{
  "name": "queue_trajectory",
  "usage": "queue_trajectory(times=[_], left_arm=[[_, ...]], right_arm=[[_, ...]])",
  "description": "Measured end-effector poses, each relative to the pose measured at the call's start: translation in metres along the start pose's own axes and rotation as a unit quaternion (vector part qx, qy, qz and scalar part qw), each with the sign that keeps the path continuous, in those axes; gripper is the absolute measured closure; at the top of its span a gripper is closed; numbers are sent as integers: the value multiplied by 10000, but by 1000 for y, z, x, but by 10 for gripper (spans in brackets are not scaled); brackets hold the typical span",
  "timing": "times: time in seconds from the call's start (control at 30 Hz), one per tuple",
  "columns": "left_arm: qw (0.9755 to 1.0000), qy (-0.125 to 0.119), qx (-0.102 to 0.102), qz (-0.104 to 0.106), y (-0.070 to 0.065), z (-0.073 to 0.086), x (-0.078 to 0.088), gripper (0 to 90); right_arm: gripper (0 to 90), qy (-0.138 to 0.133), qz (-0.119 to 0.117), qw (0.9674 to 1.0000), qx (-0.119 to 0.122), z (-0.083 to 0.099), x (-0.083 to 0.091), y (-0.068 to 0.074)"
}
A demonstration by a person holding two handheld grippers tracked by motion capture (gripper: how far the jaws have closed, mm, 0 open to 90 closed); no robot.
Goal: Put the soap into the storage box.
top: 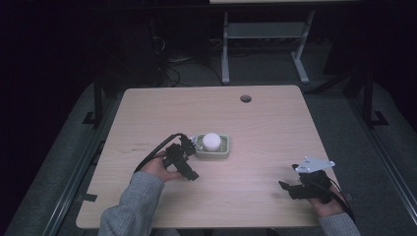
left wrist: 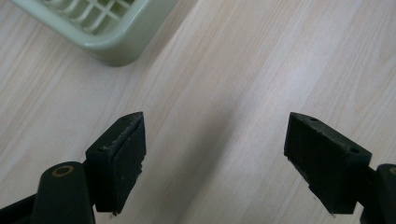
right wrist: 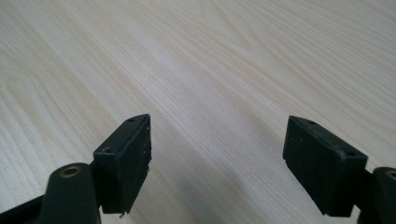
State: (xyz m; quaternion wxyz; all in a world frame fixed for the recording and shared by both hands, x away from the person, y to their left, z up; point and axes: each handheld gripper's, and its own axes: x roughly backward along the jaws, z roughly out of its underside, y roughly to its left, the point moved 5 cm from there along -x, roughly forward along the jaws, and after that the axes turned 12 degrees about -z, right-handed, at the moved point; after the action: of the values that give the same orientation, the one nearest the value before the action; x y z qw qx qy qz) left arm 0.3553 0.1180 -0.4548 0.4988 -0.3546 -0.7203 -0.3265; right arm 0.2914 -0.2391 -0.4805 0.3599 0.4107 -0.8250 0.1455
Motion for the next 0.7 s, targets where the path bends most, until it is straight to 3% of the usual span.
queue_trajectory(times=[0.7], left_arm=[[9999, -101, 63, -1, -5, 28, 5, 207]], right_arm=[[230, 12, 25, 10000, -50, 0, -1, 1]])
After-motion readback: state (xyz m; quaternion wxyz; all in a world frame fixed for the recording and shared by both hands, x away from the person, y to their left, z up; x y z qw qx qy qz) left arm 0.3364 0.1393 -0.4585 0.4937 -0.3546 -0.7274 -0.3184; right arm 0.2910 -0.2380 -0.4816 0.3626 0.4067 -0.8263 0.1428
